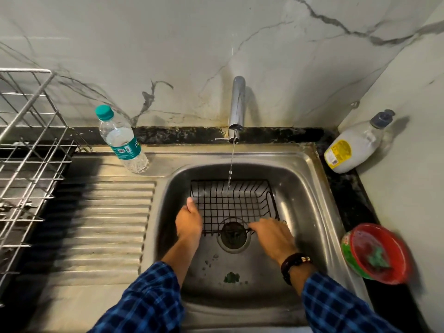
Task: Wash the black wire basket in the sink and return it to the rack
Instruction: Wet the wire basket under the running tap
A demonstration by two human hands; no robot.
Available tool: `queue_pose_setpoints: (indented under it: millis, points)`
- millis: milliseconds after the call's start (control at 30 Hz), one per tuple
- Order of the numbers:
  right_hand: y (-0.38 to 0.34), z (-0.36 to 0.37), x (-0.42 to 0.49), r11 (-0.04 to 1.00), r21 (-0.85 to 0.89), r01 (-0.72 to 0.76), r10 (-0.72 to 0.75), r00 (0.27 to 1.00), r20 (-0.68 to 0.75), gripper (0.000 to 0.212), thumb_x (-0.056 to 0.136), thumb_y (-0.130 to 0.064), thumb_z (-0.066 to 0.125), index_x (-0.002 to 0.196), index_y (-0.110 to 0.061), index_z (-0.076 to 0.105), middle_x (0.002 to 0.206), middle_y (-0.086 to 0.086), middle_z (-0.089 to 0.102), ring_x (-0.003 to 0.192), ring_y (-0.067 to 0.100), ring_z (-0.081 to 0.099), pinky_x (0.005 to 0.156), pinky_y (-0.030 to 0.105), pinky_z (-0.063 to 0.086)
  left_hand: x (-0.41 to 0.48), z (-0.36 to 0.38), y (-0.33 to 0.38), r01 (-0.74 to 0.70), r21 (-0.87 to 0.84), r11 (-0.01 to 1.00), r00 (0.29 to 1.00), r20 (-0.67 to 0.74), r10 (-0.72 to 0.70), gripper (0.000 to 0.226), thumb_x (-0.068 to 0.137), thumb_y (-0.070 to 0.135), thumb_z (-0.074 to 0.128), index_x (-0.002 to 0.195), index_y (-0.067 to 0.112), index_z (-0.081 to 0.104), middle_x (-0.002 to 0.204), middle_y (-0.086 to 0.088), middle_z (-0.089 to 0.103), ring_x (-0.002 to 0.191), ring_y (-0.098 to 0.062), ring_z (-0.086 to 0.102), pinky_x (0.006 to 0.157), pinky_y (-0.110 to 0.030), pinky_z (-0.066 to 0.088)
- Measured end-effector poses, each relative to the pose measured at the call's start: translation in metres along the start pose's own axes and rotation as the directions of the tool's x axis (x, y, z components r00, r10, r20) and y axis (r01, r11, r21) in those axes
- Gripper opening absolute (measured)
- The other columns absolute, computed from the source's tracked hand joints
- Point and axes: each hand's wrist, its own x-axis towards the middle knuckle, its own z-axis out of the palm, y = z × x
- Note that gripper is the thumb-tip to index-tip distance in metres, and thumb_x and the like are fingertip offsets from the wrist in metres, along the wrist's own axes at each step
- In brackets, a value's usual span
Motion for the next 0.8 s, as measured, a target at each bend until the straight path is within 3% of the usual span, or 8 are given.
queue_pose_setpoints:
  millis: [100, 233, 367, 533, 600, 667, 733, 800]
  points:
    - [0.002, -0.015, -0.008, 1.000, -0.013, 0.006, -0.008, 0.989, -0.150, 0.028, 0.102, -0.027, 0.050, 0.126, -0.030, 0.065, 0.113, -0.003, 0.067, 0.112, 0.017, 0.061, 0.096, 0.030, 0.047, -0.006, -0.006, 0.004, -0.143, -0.165, 0.976, 0.987, 0.054, 0.153, 0.046, 0.104, 0.049, 0.036, 0.100, 0.015, 0.066, 0.098, -0.004, 0.067, 0.091, -0.014, 0.067, 0.078, -0.041, 0.062]
    - [-0.003, -0.031, -0.021, 0.976, 0.220, -0.001, 0.031, 0.991, -0.130, 0.037, 0.098, -0.043, 0.057, 0.132, -0.030, 0.060, 0.125, -0.010, 0.059, 0.121, 0.010, 0.052, 0.098, 0.028, 0.047, -0.011, -0.013, 0.027, -0.245, -0.307, 0.919, 0.945, 0.137, 0.298, 0.043, 0.105, 0.044, 0.040, 0.085, 0.013, 0.061, 0.079, -0.004, 0.059, 0.069, -0.011, 0.064, 0.068, -0.032, 0.062]
    - [-0.017, -0.050, 0.001, 0.870, 0.493, -0.003, 0.205, 0.912, -0.356, 0.028, 0.100, -0.035, 0.054, 0.122, -0.021, 0.064, 0.124, -0.008, 0.056, 0.110, 0.011, 0.057, 0.090, 0.023, 0.046, -0.021, -0.011, 0.042, -0.319, -0.283, 0.905, 0.911, 0.172, 0.374, 0.045, 0.105, 0.045, 0.039, 0.078, 0.012, 0.053, 0.073, -0.006, 0.045, 0.064, -0.014, 0.053, 0.059, -0.022, 0.056]
    - [-0.034, -0.061, 0.039, 0.621, 0.740, -0.258, 0.546, 0.820, -0.171, 0.039, 0.098, -0.031, 0.057, 0.135, -0.021, 0.052, 0.144, 0.007, 0.042, 0.121, 0.024, 0.053, 0.092, 0.033, 0.049, -0.027, -0.001, 0.042, -0.131, -0.422, 0.897, 0.946, 0.216, 0.240, 0.049, 0.104, 0.052, 0.036, 0.066, 0.024, 0.045, 0.065, 0.002, 0.041, 0.056, -0.008, 0.043, 0.053, -0.025, 0.046]
    - [-0.037, -0.067, 0.051, 0.615, 0.672, -0.412, 0.656, 0.741, -0.146, 0.059, 0.096, -0.035, 0.058, 0.148, -0.019, 0.036, 0.161, 0.013, 0.018, 0.144, 0.034, 0.029, 0.106, 0.045, 0.044, -0.026, 0.004, 0.042, -0.097, -0.428, 0.899, 0.943, 0.248, 0.220, 0.050, 0.103, 0.054, 0.035, 0.065, 0.023, 0.041, 0.066, 0.002, 0.041, 0.056, -0.010, 0.042, 0.052, -0.025, 0.043]
    - [-0.043, -0.073, 0.062, 0.648, 0.533, -0.544, 0.689, 0.717, -0.106, 0.081, 0.098, -0.042, 0.054, 0.159, -0.014, 0.009, 0.166, 0.018, -0.011, 0.152, 0.040, -0.002, 0.120, 0.058, 0.022, -0.028, 0.011, 0.044, -0.087, -0.426, 0.900, 0.931, 0.286, 0.226, 0.050, 0.104, 0.053, 0.034, 0.065, 0.022, 0.042, 0.067, 0.001, 0.042, 0.058, -0.011, 0.042, 0.050, -0.023, 0.042]
    - [-0.055, -0.071, 0.074, 0.719, 0.405, -0.565, 0.634, 0.772, -0.049, 0.086, 0.101, -0.051, 0.042, 0.159, -0.012, -0.008, 0.161, 0.024, -0.026, 0.149, 0.047, -0.016, 0.120, 0.063, 0.003, -0.029, 0.018, 0.047, -0.085, -0.435, 0.896, 0.912, 0.327, 0.246, 0.052, 0.105, 0.051, 0.032, 0.066, 0.019, 0.045, 0.067, -0.001, 0.045, 0.059, -0.011, 0.045, 0.050, -0.023, 0.043]
    - [-0.067, -0.061, 0.081, 0.893, 0.256, -0.370, 0.394, 0.918, -0.047, 0.072, 0.105, -0.047, 0.030, 0.159, -0.020, -0.009, 0.160, 0.019, -0.031, 0.147, 0.046, -0.025, 0.116, 0.064, -0.009, -0.028, 0.022, 0.053, -0.084, -0.449, 0.890, 0.883, 0.381, 0.275, 0.059, 0.106, 0.051, 0.029, 0.075, 0.009, 0.057, 0.071, -0.009, 0.060, 0.064, -0.018, 0.057, 0.054, -0.027, 0.049]
